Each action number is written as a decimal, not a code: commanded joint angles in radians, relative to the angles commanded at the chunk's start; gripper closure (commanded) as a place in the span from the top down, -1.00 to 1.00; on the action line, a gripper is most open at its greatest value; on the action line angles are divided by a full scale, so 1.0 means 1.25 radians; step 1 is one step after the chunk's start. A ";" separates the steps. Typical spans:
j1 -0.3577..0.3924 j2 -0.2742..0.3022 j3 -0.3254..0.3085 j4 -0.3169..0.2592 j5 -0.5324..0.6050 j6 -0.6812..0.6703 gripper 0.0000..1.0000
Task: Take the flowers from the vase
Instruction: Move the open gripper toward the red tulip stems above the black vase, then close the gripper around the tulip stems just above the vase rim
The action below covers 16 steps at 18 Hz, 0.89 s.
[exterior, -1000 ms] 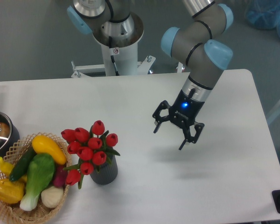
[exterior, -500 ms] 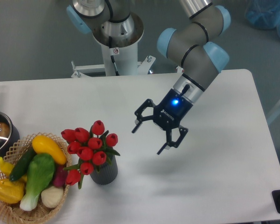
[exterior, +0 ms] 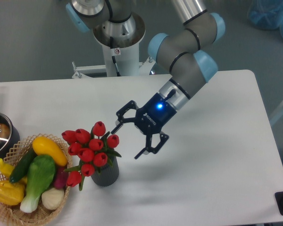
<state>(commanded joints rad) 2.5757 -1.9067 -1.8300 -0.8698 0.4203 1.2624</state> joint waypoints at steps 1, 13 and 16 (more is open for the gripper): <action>-0.005 -0.001 0.000 0.001 0.000 0.001 1.00; -0.034 -0.002 0.001 0.002 0.001 0.004 -0.69; -0.031 0.001 0.012 0.004 0.000 0.004 -0.98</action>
<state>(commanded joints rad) 2.5372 -1.9052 -1.8147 -0.8652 0.4203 1.2671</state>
